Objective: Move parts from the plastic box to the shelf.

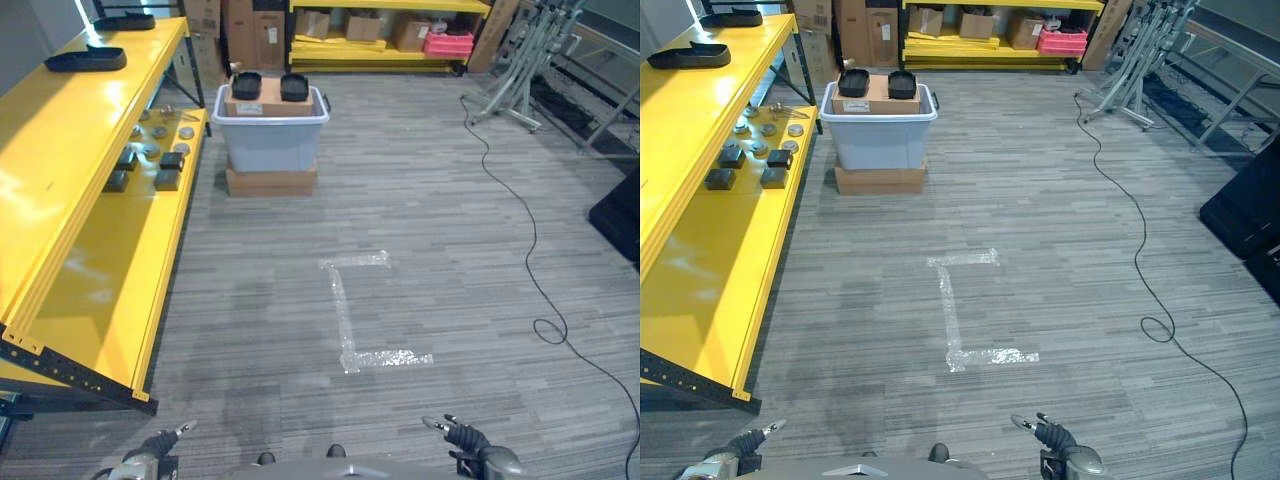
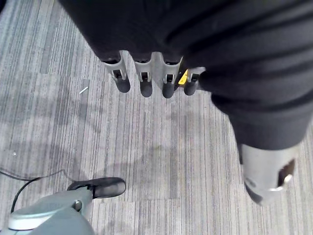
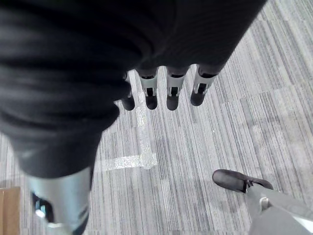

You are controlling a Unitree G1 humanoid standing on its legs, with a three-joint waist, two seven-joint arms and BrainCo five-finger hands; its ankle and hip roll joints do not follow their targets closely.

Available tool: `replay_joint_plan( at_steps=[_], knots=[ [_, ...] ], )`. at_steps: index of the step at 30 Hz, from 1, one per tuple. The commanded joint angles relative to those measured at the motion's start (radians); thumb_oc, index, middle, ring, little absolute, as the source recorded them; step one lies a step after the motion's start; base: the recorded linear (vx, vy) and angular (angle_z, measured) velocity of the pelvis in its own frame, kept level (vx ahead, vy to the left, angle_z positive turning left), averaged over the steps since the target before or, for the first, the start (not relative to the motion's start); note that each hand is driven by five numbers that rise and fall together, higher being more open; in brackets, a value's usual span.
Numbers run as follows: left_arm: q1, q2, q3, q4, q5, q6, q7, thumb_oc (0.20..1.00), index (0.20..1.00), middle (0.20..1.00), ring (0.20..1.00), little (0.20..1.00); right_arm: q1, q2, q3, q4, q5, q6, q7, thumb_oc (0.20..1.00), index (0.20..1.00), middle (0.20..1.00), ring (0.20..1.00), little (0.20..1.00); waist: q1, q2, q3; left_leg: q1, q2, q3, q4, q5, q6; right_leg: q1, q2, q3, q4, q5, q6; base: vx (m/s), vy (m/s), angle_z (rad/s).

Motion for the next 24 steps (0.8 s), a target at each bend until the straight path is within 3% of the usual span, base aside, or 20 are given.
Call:
replay_joint_plan(
  at_steps=[1,7,14,24],
  knots=[
    [-0.047,-0.034,-0.019,0.078,-0.010,-0.042,-0.049,1.000,1.000,1.000,1.000,1.000,-0.020,-0.006,-0.019,0.030,-0.001,-0.026,0.008,1.000,1.000,1.000,1.000,1.000,0.001,0.012,-0.039,-0.023,0.022,0.027,0.006,0.022,-0.057,0.027,-0.065,-0.001,0.013,-0.022,0.104,0.00,0.000,0.00],
    [-0.032,-0.060,-0.025,0.085,-0.026,-0.030,-0.037,1.000,1.000,1.000,1.000,1.000,-0.011,0.027,-0.026,0.048,-0.011,0.016,-0.033,1.000,1.000,1.000,1.000,1.000,0.004,0.013,-0.036,-0.022,0.022,0.031,0.009,0.022,-0.055,0.031,-0.067,-0.005,0.016,-0.022,0.104,0.00,0.000,0.00],
    [-0.024,-0.060,-0.015,0.084,-0.039,-0.087,-0.045,1.000,1.000,1.000,1.000,1.000,0.005,0.045,-0.028,0.082,0.058,0.106,0.081,1.000,1.000,1.000,1.000,1.000,0.009,0.007,-0.034,-0.021,0.022,0.031,0.008,0.021,-0.055,0.032,-0.068,-0.002,0.019,-0.022,0.104,0.01,0.011,0.00],
    [-0.021,-0.062,-0.015,0.081,-0.027,-0.102,-0.036,1.000,1.000,1.000,1.000,1.000,-0.004,0.046,-0.039,0.094,0.056,0.123,0.096,1.000,1.000,1.000,1.000,1.000,0.016,0.004,-0.032,-0.019,0.015,0.026,0.031,0.008,-0.046,0.032,-0.075,0.003,0.045,-0.033,0.101,0.02,0.053,0.00]
  ],
)
